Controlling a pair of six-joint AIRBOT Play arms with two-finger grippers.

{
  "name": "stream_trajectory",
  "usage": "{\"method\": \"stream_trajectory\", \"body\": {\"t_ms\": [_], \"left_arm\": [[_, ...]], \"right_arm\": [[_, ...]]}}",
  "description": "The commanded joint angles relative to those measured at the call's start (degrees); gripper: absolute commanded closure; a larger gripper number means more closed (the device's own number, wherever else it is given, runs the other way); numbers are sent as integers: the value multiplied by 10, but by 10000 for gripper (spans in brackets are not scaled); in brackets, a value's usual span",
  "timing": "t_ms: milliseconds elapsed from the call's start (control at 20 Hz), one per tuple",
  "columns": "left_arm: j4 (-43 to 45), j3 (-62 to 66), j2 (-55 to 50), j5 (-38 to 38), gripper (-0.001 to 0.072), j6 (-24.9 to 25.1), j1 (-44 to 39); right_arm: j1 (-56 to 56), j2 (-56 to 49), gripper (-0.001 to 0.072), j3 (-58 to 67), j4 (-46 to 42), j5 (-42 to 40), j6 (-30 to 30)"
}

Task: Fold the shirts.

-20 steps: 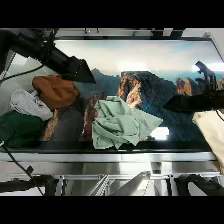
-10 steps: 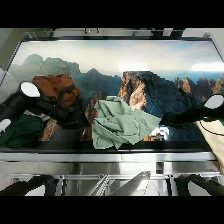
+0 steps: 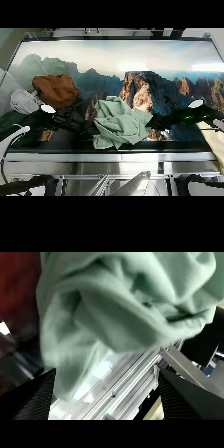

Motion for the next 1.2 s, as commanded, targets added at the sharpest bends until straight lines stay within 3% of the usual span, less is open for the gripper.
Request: {"method": "stream_trajectory", "body": {"t_ms": [0, 100, 150, 200, 500, 750, 950, 1150], "left_arm": [[-34, 31, -54, 11, 206, 22, -22], [-33, 62, -76, 9, 499, 26, -42], [-33, 75, -85, 3, 658, 33, -49], [-33, 86, -93, -5, 697, 37, -52], [-18, 107, -80, -45, 697, 39, -39], [-32, 109, 27, -44, 697, 39, 33], [-88, 177, 185, -56, 698, 43, 105], [-106, 354, 362, -35, 690, 39, 130]], "right_arm": [[0, -15, 522, 0, 72, -7, -51], [0, -15, 582, 0, 73, -4, -53], [0, -15, 655, 0, 73, 0, -59], [0, -15, 683, 0, 73, 0, -59], [0, -14, 684, 0, 73, 0, -67], [-15, 24, 685, 18, 77, 24, -74], [-108, 191, 685, 157, 199, 124, -88], [-193, 377, 685, 332, 244, 124, -88]]}}
